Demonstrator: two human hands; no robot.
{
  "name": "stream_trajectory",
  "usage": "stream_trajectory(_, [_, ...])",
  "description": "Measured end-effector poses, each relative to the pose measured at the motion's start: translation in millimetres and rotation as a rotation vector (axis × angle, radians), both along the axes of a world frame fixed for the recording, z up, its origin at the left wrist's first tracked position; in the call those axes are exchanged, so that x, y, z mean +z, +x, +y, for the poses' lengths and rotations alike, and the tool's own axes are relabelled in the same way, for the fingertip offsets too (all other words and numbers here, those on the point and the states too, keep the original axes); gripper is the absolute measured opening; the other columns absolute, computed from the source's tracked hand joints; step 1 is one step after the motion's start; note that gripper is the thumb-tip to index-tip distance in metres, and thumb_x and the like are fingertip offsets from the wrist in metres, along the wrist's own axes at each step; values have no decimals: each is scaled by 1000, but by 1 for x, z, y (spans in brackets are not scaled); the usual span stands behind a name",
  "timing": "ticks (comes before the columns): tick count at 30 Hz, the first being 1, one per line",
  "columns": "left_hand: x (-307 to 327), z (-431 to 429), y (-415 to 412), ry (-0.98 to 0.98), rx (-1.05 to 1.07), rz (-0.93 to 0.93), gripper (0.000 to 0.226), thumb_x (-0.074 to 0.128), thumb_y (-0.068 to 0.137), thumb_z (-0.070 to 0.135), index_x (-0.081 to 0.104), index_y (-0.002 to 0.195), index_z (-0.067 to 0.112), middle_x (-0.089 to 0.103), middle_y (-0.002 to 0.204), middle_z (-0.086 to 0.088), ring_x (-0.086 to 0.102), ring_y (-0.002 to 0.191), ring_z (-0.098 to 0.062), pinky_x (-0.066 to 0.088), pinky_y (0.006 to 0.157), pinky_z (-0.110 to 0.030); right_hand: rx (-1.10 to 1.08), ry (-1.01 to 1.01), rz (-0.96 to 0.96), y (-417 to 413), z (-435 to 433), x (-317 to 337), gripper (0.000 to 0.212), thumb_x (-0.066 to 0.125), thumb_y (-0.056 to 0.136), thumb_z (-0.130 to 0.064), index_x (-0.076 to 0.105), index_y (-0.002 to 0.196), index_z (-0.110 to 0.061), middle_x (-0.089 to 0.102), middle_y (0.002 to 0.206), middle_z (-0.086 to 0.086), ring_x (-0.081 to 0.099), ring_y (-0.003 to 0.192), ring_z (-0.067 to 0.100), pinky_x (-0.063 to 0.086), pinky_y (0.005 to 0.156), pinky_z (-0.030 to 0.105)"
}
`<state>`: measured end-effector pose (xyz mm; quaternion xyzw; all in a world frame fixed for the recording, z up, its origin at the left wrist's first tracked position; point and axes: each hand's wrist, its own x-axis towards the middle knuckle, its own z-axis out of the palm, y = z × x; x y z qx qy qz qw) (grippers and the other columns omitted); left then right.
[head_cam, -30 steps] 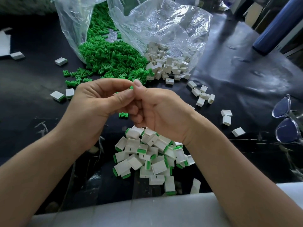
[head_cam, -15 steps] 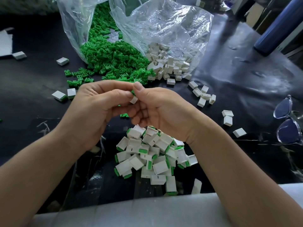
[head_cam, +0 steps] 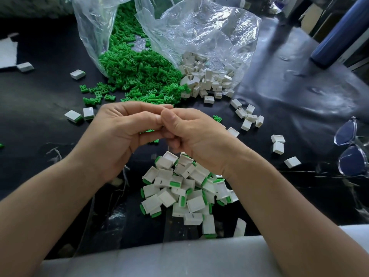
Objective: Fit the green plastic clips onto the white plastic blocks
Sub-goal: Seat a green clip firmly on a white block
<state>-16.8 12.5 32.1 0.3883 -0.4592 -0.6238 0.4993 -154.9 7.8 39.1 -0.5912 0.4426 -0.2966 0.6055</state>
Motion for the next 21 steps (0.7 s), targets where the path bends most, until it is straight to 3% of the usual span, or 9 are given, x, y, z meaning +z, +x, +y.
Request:
stream_trajectory(5, [1, -1, 0, -2, -12, 13, 13, 67, 63, -1, 75, 65, 9, 75, 85, -5, 71, 76, -19, 57, 65, -25, 12, -40, 8, -1, 1, -2, 26, 34, 100, -19, 57, 96, -8, 42, 75, 7, 33, 54, 9, 25, 57, 23])
stream_trajectory(7, [2, 0, 0, -3, -7, 16, 15, 62, 63, 4, 75, 63, 10, 75, 83, -4, 71, 75, -18, 57, 64, -25, 24, -34, -12, -1, 2, -2, 27, 33, 100, -17, 58, 102, -7, 51, 69, -3, 40, 47, 1, 29, 53, 17])
stream_trajectory(10, [2, 0, -1, 5, 3, 26, 19, 57, 61, 6, 75, 62, 11, 75, 82, -3, 71, 75, -17, 57, 64, -24, 24, -23, -64, 0, 4, -1, 27, 32, 100, -14, 56, 90, -14, 53, 49, -19, 42, 42, 0, 26, 52, 18])
stream_trajectory(12, [1, 0, 0, 8, 0, 19, 18, 58, 62, 6, 75, 62, 11, 75, 83, -3, 71, 76, -17, 57, 65, -25, 11, -30, -60, 1, 4, 0, 29, 31, 100, -14, 59, 93, -10, 55, 53, -12, 38, 46, 5, 20, 54, 25])
stream_trajectory(15, [0, -1, 0, 12, -9, 11, 14, 67, 63, -2, 75, 63, 10, 74, 84, -5, 71, 77, -18, 57, 66, -26, -40, -43, 5, 2, 4, -2, 34, 33, 100, -17, 57, 108, 6, 49, 73, 12, 21, 57, 18, 15, 56, 32])
stream_trajectory(21, [-1, -1, 0, 18, -3, 44, 18, 56, 63, 5, 74, 60, 9, 74, 83, -4, 71, 76, -17, 56, 65, -25, -46, -43, -22, 4, 5, -1, 27, 34, 99, -15, 58, 89, -7, 45, 59, -2, 23, 57, 15, 17, 55, 28])
